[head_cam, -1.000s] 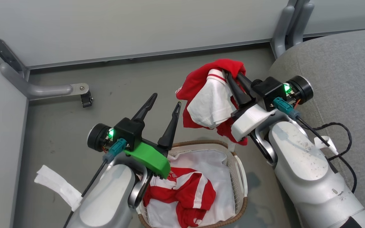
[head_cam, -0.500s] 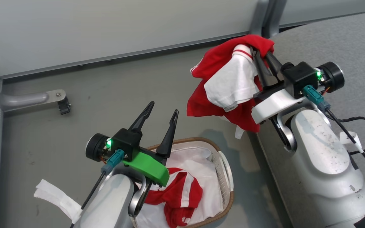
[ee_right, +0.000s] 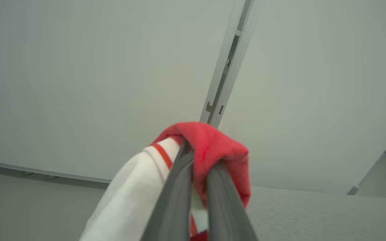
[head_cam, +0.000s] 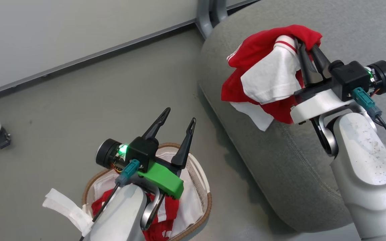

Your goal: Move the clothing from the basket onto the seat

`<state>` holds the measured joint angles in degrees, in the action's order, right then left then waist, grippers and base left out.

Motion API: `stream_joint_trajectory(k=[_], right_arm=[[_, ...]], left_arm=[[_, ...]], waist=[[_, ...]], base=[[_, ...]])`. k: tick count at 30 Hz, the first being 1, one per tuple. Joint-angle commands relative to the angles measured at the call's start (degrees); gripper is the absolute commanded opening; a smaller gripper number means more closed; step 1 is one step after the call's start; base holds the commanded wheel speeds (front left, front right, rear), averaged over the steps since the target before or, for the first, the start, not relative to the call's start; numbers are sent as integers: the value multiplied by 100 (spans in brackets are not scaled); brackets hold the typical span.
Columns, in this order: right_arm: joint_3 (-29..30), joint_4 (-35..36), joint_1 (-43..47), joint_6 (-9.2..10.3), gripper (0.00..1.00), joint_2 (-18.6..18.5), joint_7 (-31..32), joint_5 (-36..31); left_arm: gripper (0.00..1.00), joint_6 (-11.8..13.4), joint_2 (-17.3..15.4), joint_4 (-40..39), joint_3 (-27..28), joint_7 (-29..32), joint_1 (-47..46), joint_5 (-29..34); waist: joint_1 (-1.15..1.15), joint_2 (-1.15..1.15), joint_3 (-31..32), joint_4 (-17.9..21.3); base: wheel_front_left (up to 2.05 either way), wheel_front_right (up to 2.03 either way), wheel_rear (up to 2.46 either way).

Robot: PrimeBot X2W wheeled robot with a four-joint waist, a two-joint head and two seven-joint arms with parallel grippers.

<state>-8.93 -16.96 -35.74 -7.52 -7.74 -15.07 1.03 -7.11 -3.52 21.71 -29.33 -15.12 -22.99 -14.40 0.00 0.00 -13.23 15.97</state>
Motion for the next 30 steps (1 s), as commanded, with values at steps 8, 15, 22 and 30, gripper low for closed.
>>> stream_joint_trajectory(k=[8,15,22,30], right_arm=[[212,143,100,6,0,-54,-15,35],[573,-47,-222,6,0,-146,-15,-70],[874,-533,-1228,7,0,-704,-16,-223],[1522,-1407,-2554,7,0,-1766,-15,-341]], left_arm=[[100,-43,-48,-13,-166,-5,-207,99],[100,-43,-82,-229,-374,-5,-355,99],[100,-45,-146,-425,-577,-4,-553,141],[100,-45,-142,-577,-776,-4,-752,175]], waist=[[0,0,-444,504],[0,0,-711,171],[0,0,-1110,-351],[0,0,-1550,-960]], base=[[0,0,0],[0,0,0],[0,0,0],[0,0,0]])
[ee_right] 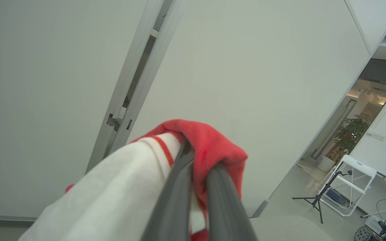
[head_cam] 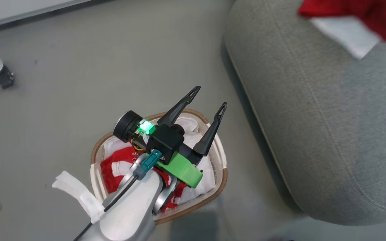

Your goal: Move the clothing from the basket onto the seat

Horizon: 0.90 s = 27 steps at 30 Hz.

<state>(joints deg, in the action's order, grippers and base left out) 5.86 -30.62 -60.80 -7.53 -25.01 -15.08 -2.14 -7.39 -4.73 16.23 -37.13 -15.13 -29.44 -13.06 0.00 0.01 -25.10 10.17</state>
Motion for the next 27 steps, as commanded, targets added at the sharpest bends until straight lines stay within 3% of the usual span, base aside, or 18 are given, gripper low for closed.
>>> stream_joint_trajectory(k=[1,6,13,20,23,27], right_arm=[[123,-143,-131,8,0,-82,-14,-60],[650,-645,-248,8,0,-249,-14,-190],[1309,-1113,284,8,0,164,-14,-515],[1554,-1151,656,8,0,598,-14,-783],[1547,-1055,790,8,100,752,-14,-827],[1397,-925,919,8,100,872,-14,-776]], left_arm=[[100,-17,-22,-38,6,-4,-118,43],[100,-17,0,-110,-50,-4,-213,86],[100,-18,8,-177,-22,-3,-285,159],[100,-18,-49,-123,21,-4,-313,174],[100,-18,-67,-84,58,-3,-298,154],[100,-18,-86,-37,107,-4,-234,138]], waist=[[0,-1,-409,-428],[0,-1,-708,-664],[0,-1,-1002,-756],[0,-1,-1078,-656],[0,-1,-1046,-575],[0,-1,-952,-466]], base=[[0,0,0],[0,0,0],[0,0,0],[0,0,0],[0,0,0],[0,0,0]])
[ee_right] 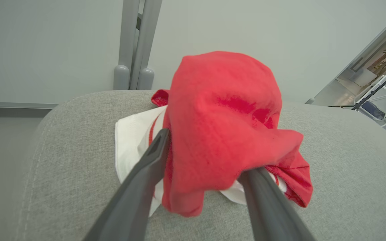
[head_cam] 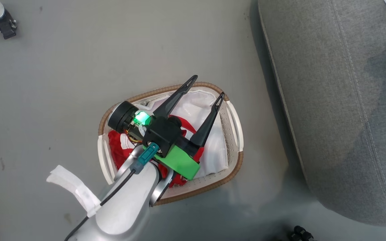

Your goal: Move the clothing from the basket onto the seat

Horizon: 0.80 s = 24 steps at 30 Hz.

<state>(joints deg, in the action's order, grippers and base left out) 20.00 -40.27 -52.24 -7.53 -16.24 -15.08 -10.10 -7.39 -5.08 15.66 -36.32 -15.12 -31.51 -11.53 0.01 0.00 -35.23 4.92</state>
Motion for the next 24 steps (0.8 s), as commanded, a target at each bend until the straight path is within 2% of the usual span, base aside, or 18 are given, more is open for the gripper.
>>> stream_joint_trajectory(k=[1,9,14,19,24], right_arm=[[-54,80,109,8,100,8,-14,38],[-366,432,709,8,100,125,-14,246],[-546,579,1075,8,100,125,-14,313],[-732,658,1230,8,100,34,-14,337],[-1062,787,1268,8,100,129,-14,448]], left_arm=[[100,-18,-57,27,37,-5,-21,-22],[100,-18,-102,81,256,-5,55,-41],[100,-14,-55,91,577,-5,229,-109],[100,-11,12,118,857,-5,495,-154],[100,14,101,107,1241,-5,842,-244]], waist=[[-1,0,85,82],[-1,0,496,194],[-1,0,885,177],[-1,0,1364,18],[-1,0,1835,-192]], base=[[0,0,0],[0,0,0],[0,0,0],[0,0,0],[0,0,0]])
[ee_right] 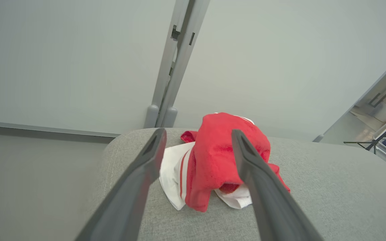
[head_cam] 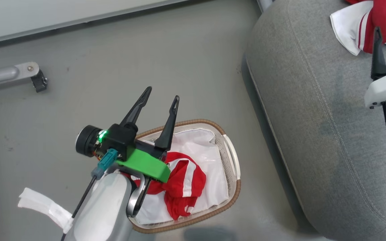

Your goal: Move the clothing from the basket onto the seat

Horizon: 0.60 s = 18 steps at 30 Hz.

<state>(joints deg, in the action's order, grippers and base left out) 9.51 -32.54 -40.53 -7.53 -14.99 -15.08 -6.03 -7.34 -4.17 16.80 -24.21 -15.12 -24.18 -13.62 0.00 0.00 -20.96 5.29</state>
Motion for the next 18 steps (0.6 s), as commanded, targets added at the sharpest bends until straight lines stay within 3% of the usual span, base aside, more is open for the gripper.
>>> stream_joint_trajectory(k=[1,18], right_arm=[[-101,40,110,8,100,26,-14,82],[-1051,741,1153,8,100,901,-14,629]], left_arm=[[100,17,23,-32,122,-5,188,-51],[100,160,121,-496,1832,-4,1604,-81]], waist=[[0,0,478,-260],[0,0,1158,-726]], base=[[0,0,0],[0,0,0]])
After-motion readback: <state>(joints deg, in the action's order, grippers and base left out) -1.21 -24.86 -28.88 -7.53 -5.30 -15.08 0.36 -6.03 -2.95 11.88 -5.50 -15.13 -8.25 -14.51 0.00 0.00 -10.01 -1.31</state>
